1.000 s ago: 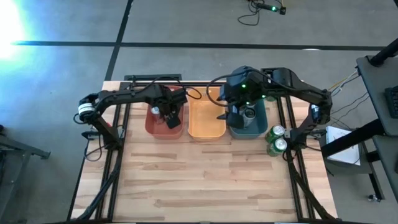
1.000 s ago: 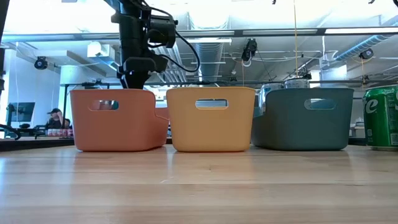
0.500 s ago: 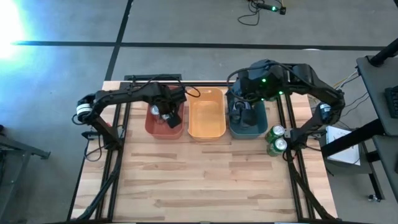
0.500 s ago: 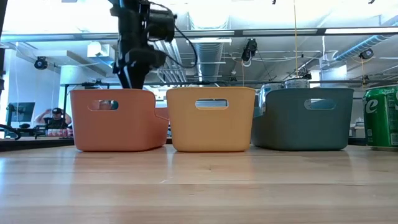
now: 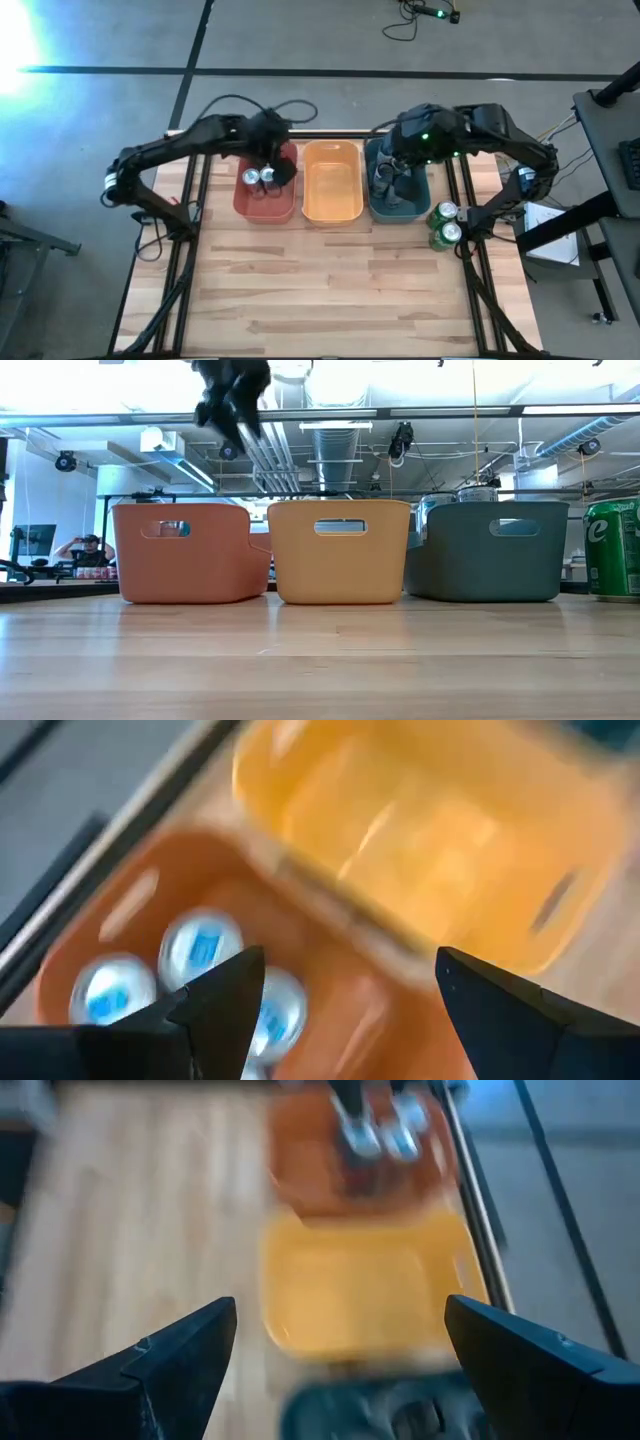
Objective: Sort soda cans
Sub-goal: Put the green soda can into the yellow bin
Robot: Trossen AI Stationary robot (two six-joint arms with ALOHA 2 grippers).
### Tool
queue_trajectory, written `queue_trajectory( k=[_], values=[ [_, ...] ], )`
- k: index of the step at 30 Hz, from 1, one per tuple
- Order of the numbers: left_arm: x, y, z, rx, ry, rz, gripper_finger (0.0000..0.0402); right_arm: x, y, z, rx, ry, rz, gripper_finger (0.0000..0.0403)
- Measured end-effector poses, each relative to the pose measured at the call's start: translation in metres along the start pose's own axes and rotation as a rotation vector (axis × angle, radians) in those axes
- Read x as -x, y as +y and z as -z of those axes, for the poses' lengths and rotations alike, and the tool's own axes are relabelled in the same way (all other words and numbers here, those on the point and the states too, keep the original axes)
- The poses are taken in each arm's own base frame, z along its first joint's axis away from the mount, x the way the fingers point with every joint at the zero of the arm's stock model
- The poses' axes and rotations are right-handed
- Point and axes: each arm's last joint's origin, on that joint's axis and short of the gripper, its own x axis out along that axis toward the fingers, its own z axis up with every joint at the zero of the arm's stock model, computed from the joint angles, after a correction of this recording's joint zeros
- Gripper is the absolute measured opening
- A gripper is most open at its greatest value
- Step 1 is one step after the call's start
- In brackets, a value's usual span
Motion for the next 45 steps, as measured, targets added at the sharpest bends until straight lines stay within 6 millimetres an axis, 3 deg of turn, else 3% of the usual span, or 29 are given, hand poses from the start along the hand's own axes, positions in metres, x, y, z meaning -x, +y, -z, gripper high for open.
queue_trajectory(
  k=[7, 14, 18, 24, 30, 32, 35, 41, 45],
  values=[
    [0.052, -0.027, -0.015, 0.017, -0.496, 0.224, 0.0278, -0.017, 0.001, 0.038, -0.274, 0.264, 0.157, 0.0354],
    [0.08, -0.057, -0.007, -0.101, -0.768, 0.385, 0.0278, -0.018, 0.02, 0.105, -0.72, 0.408, 0.232, 0.0354],
    [0.079, -0.068, 0.003, -0.177, -0.821, 0.416, 0.0278, -0.017, 0.025, 0.144, -0.925, 0.457, 0.28, 0.0354],
    [0.061, -0.073, 0.009, -0.206, -0.825, 0.462, 0.0278, -0.024, 0.025, 0.189, -1.201, 0.522, 0.378, 0.0354],
    [0.046, -0.076, 0.017, -0.232, -0.785, 0.47, 0.0278, -0.03, 0.025, 0.228, -1.521, 0.425, 0.563, 0.0354],
    [0.041, -0.077, 0.02, -0.259, -0.774, 0.462, 0.0278, -0.033, 0.024, 0.236, -1.512, 0.417, 0.552, 0.0354],
    [0.032, -0.079, 0.025, -0.288, -0.745, 0.467, 0.0278, -0.038, 0.026, 0.235, -1.348, 0.432, 0.421, 0.0354],
    [0.022, -0.079, 0.029, -0.295, -0.714, 0.462, 0.0278, -0.04, 0.023, 0.242, -0.982, 0.65, 0.407, 0.0355],
    [0.022, -0.08, 0.028, -0.304, -0.713, 0.458, 0.0278, -0.052, 0.019, 0.246, -0.887, 0.718, 0.351, 0.0354]
  ],
)
